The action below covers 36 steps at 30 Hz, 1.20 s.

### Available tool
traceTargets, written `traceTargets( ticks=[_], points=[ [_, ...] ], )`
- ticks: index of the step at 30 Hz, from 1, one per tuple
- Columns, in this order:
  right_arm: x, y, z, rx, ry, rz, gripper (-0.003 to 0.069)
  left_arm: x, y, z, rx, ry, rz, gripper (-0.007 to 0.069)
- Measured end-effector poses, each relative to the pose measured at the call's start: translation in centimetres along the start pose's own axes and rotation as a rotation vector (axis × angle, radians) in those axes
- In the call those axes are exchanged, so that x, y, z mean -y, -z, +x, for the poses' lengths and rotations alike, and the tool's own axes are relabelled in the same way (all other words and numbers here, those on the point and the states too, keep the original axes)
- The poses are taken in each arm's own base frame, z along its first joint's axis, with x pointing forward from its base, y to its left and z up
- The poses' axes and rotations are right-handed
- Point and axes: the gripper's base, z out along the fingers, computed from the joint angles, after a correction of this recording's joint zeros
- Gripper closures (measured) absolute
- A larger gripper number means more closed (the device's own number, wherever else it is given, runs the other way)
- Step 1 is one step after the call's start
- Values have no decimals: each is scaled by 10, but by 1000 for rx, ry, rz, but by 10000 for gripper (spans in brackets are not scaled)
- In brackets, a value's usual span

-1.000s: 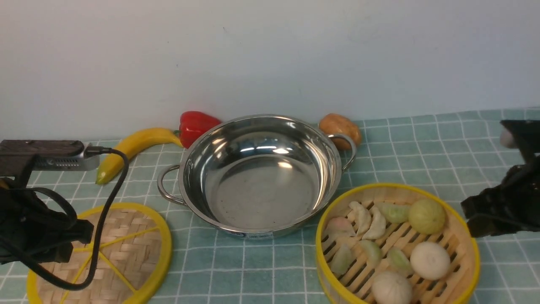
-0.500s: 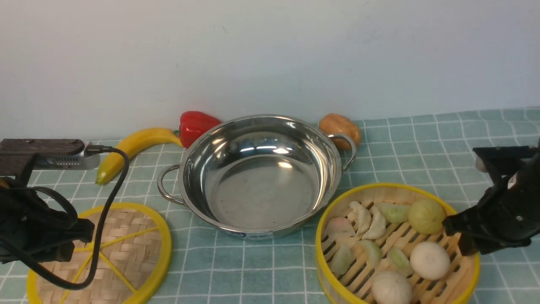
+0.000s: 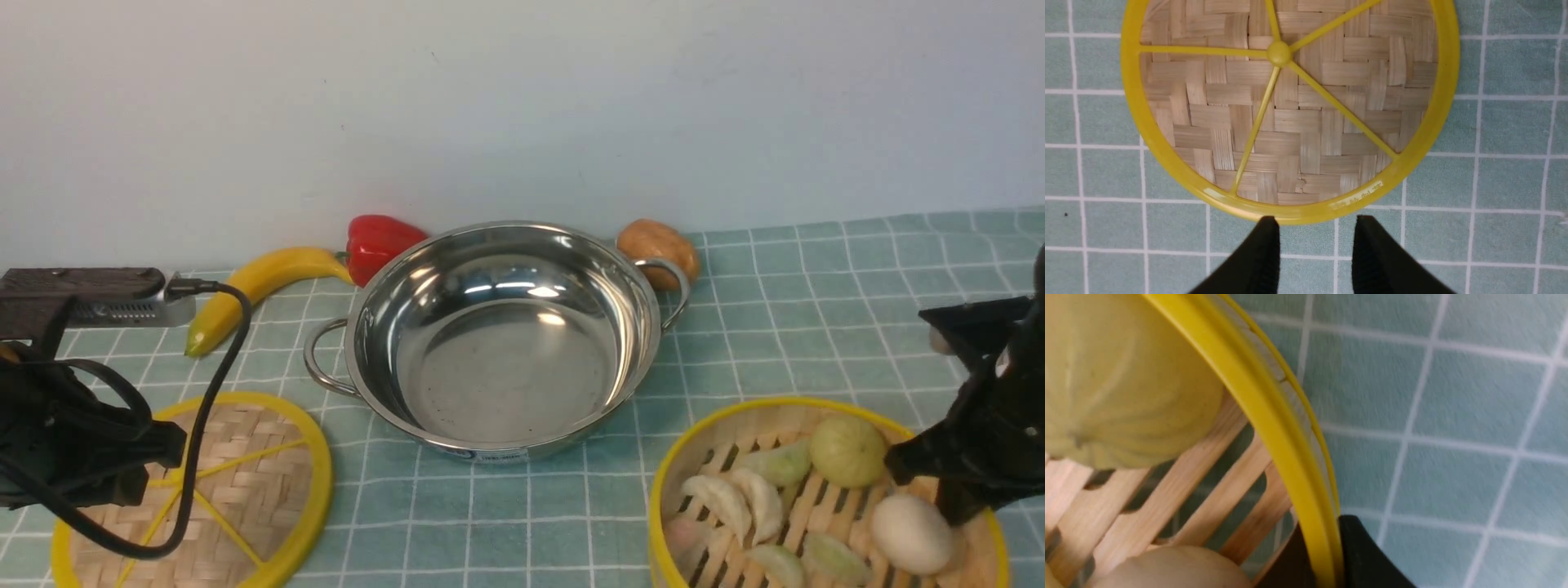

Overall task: Place the steamer in the pot on the blue tablecloth, and put the lid on the steamer.
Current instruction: 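Reach for and grasp the rim of the bamboo steamer holding the buns with the right gripper, then place the bamboo steamer basket of food into the steel pot with the right gripper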

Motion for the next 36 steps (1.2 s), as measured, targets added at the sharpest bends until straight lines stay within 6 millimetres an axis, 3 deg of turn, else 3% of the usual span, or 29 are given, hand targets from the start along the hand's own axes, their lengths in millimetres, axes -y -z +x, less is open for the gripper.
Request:
traceTargets(
  ticks=[2, 3, 4, 6, 7, 9, 11, 14, 15, 19, 21, 26, 32, 36],
  points=[
    [0, 15, 0, 5, 2, -1, 605, 0, 0, 0, 0, 0, 0, 382],
    [-1, 27, 0, 22, 2, -5, 605, 0, 0, 0, 0, 0, 0, 382],
    [-2, 52, -4, 69, 3, -12, 605, 0, 0, 0, 0, 0, 0, 382],
    [-2, 65, -6, 92, 3, -18, 605, 0, 0, 0, 0, 0, 0, 382],
    [-4, 85, -11, 136, 9, -26, 605, 0, 0, 0, 0, 0, 0, 382],
    [-6, 96, -16, 164, 18, -30, 605, 0, 0, 0, 0, 0, 0, 382],
    [-17, 124, -33, 263, 47, -45, 605, 0, 0, -1, 8, 1, 1, 382],
    [-40, 142, -62, 339, 86, -80, 605, 0, 0, -2, 18, 1, 2, 382],
    [-43, 139, -65, 333, 89, -83, 605, 0, 0, -2, 19, 2, 3, 382],
    [-88, 136, -111, 379, 133, -140, 605, 0, -2, -2, 13, 2, 3, 382],
    [-111, 119, -135, 377, 145, -162, 605, 0, -2, -3, 11, 1, 3, 382],
    [-160, 91, -168, 404, 204, -202, 605, 0, -3, -3, 8, 1, 3, 382],
    [-186, 62, -187, 406, 217, -230, 605, 0, -3, -3, 8, 2, 3, 382],
    [-189, 38, -193, 377, 214, -219, 605, 0, -3, -3, 8, 2, 3, 382]
  ],
)
